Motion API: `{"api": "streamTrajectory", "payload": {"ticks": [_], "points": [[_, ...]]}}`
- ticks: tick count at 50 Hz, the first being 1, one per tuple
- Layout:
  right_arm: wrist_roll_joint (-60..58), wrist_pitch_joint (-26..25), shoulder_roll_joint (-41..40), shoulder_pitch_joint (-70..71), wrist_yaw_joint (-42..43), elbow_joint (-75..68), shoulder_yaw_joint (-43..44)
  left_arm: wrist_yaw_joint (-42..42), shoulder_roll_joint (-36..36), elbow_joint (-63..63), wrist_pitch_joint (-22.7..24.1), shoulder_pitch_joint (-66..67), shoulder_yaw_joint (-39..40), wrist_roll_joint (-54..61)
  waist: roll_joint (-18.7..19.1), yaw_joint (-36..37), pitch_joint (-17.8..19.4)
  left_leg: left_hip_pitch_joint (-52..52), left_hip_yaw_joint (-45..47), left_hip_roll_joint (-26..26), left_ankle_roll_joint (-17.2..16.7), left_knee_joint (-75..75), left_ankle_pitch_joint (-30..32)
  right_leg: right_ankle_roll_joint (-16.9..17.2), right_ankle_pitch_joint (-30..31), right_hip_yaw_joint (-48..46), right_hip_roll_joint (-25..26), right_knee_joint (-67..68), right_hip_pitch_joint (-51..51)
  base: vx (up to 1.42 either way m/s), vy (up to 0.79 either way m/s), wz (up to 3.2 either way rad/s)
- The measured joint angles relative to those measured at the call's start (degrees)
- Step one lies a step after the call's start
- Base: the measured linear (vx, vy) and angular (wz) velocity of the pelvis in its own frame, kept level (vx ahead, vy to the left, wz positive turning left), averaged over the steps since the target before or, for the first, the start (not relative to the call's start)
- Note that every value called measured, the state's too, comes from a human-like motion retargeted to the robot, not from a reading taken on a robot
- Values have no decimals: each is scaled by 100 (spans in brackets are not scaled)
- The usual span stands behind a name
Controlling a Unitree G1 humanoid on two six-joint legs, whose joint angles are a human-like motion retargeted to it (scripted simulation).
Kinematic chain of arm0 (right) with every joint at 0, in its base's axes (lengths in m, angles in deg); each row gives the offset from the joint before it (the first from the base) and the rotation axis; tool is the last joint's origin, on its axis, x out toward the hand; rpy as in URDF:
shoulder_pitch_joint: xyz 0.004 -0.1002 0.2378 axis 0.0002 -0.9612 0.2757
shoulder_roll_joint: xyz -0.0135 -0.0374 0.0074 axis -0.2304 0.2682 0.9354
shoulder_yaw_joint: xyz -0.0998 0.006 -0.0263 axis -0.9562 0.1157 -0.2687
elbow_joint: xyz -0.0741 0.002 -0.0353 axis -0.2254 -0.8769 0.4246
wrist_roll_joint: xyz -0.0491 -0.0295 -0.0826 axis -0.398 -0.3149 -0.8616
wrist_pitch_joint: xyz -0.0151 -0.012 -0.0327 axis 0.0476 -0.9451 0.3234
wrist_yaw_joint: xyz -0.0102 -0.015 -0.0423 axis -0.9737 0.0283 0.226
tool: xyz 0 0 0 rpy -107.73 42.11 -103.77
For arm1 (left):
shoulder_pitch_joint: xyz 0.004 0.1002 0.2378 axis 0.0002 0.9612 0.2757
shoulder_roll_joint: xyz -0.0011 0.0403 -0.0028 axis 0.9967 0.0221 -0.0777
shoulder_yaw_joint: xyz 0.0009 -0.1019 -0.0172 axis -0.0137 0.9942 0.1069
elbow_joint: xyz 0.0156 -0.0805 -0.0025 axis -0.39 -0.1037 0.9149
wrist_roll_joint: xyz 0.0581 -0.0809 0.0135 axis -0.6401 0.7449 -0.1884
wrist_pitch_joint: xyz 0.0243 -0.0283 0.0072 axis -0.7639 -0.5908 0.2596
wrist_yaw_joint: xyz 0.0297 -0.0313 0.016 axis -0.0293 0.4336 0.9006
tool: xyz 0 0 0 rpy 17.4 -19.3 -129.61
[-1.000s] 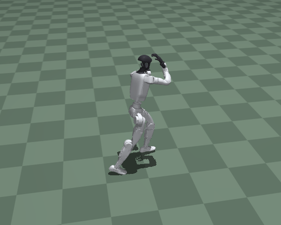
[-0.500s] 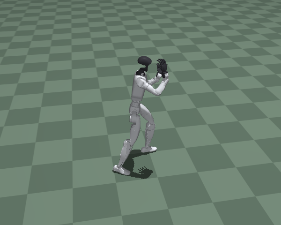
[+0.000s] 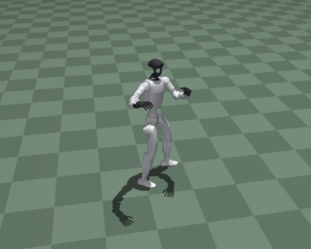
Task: Kungfu
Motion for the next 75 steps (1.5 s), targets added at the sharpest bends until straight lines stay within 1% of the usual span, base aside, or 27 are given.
{"api": "streamTrajectory", "payload": {"ticks": [4,8,10,13,16,19,20,23,24,25,27,30,33,35,38,40,42,45,48,52,55,60,63,65,67,69,75], "points": [[-1757,-887,456,344,832,-1818,178,-642,-556,-212,50,-453,-614,0,-40,-170,64,-171,-880,-813,0,1025,-1109,-164,200,-40,85,-291,-59,-31,-16,-75],[-2271,-2198,763,890,1539,-3351,156,-696,-934,-123,27,-664,-1002,-56,-101,75,173,-99,-1464,-1995,-127,1123,-1597,-346,332,435,269,-477,-162,-20,-7,-132],[-2202,-2303,842,1082,1585,-3876,93,-684,-983,6,71,-689,-1120,-90,-123,126,217,-81,-1650,-2342,156,912,-1654,-499,244,490,366,-568,-191,-13,-8,-108],[-1971,-2042,818,1216,1558,-4363,-44,-714,-974,199,139,-596,-1131,-150,-241,318,243,-39,-1406,-2462,1210,469,-1707,-591,-110,588,501,-614,-234,-5,-14,-116],[-1957,-1863,533,1120,1791,-4580,-103,-708,-880,329,241,-435,-1046,-33,-434,452,230,104,-1073,-2183,1208,332,-2181,-351,-457,671,694,-435,-410,-3,-20,-111],[-2281,-1591,213,852,2153,-4744,-320,-768,-702,431,311,-455,-1041,414,-533,120,230,-246,-1282,-1703,935,508,-2262,593,-423,-345,558,251,-954,-18,-21,14],[-2401,-1472,169,745,2252,-4798,-479,-812,-642,483,322,-503,-1059,595,-455,-75,220,-473,-1291,-1478,956,625,-2323,987,-238,-1099,396,708,-1210,-31,-44,12],[-2824,-1955,-108,577,2501,-4794,-812,-958,-618,543,444,-463,-942,861,157,433,413,-1315,-1793,24,556,1134,-2319,1040,256,-1377,1573,3463,-2550,-34,-78,-149],[-2954,-2181,-167,511,2584,-4760,-843,-951,-679,491,453,-428,-914,897,359,662,451,-1509,-1806,417,518,1246,-2297,1040,336,-1356,1559,4492,-2928,-28,-25,-209],[-3094,-2391,-215,440,2670,-4719,-855,-933,-747,421,448,-389,-900,927,572,887,451,-1664,-1728,760,544,1315,-2290,1040,447,-1331,1346,5462,-3256,-13,46,-85],[-3338,-2422,-252,134,2776,-4598,-889,-998,-932,303,426,-149,-1023,944,1446,447,465,-2192,-2452,544,953,1341,-2400,810,939,-1316,-47,6285,-3500,1,74,102],[-3419,-2451,-457,-93,2844,-4498,-649,-1291,-1017,171,547,392,-994,790,2228,-65,752,-2571,-3146,290,1295,1274,-2293,-1668,2253,-1006,-2258,5054,-3595,-7,35,163],[-3308,-2752,-867,260,2702,-4490,-441,-978,-1035,-272,648,1141,-730,99,1998,-624,1027,-1991,-2683,-1034,1900,1252,-2493,-1960,3422,396,-4729,863,-2930,-3,70,149],[-3472,-2750,-1263,604,2467,-4501,-599,-728,-956,-684,467,1774,-384,-260,2044,-736,1181,-1737,-2535,-863,1931,912,-2367,-1960,4177,-60,-5001,-1365,-2491,-5,25,-104],[-3907,-3117,-1947,1009,2247,-4476,-967,-862,-889,-1244,403,2716,633,-460,2268,-769,1394,-1808,-2588,-434,1934,1122,-2658,-1960,4030,-336,-4866,-1447,-2845,8,-10,-124],[-4082,-3474,-2384,878,2162,-4402,-940,-860,-1008,-1857,349,3095,1041,-404,2503,-974,1605,-2057,-2871,-124,1934,1223,-2629,-1960,3583,357,-4197,930,-3660,-34,-32,45],[-4076,-3472,-2782,527,2191,-4330,-940,-1043,-986,-2571,320,3251,1336,-189,2495,-1093,1630,-2413,-3055,57,1888,1299,-2415,-1928,3762,383,-3127,2745,-4138,-49,-74,49],[-4295,-3390,-3488,-214,2303,-4243,-590,-1492,-724,-3395,193,3454,1700,-295,2364,-391,1160,-2512,-2906,506,1597,1305,-2443,-1510,3999,-204,-2000,3694,-4102,-3,-65,-54],[-4504,-3691,-4171,-962,2231,-4163,-219,-1345,-483,-3788,162,3730,1812,-768,1786,306,469,-2312,-2454,285,1463,1351,-2491,-800,3826,-874,-1795,3842,-3739,13,-46,-1],[-4515,-3716,-4819,-1478,2384,-4089,-368,-1011,-352,-4050,179,4180,2060,-861,1164,570,33,-2009,-2057,37,1221,1446,-2587,-28,3289,-805,-1062,2939,-3085,7,-48,27],[-4695,-3718,-5018,-1700,2555,-3947,-499,-846,-455,-4207,122,4448,2237,-882,844,583,-172,-1772,-1732,-186,1116,1586,-2730,-511,2962,-832,-1126,2105,-2722,1,-43,9],[-5020,-3827,-4972,-1474,2903,-3796,-701,-193,-966,-4569,61,4465,2146,-1020,880,553,-145,-1389,-1189,-126,926,1657,-2816,-1959,1923,-1019,-1364,888,-2459,-19,-38,-38],[-4994,-3654,-4780,-1064,2944,-3751,-895,51,-1201,-4755,117,4229,1767,-1014,883,172,83,-935,-972,-573,937,1608,-2864,-1960,1326,-1443,-2211,695,-2075,-23,-30,0],[-4907,-3424,-4853,-750,2975,-3721,-1098,205,-1212,-4832,141,4050,1550,-1109,1065,172,224,-899,-951,42,540,1558,-2630,-1853,1288,-1727,-1603,255,-1982,-41,-90,-120],[-4739,-3222,-4887,-524,2955,-3645,-1207,288,-1232,-4847,156,3851,1281,-1259,1005,183,230,-769,-805,40,349,1634,-2578,-1059,1843,-1556,-1722,137,-2035,-35,-97,-110],[-4499,-2966,-4910,-219,2792,-3567,-1188,461,-1334,-4925,144,3490,1017,-1459,1097,417,273,-694,-753,131,113,1525,-2388,-701,1682,-1074,-1695,538,-2539,-31,-37,-135],[-3933,-2134,-4905,1121,1648,-3253,-1742,1010,-1732,-5572,104,1870,570,-1474,1536,344,996,-334,-1117,158,-428,975,-1605,-579,1264,-383,-1334,1380,-3674,-43,-27,-144]]}}
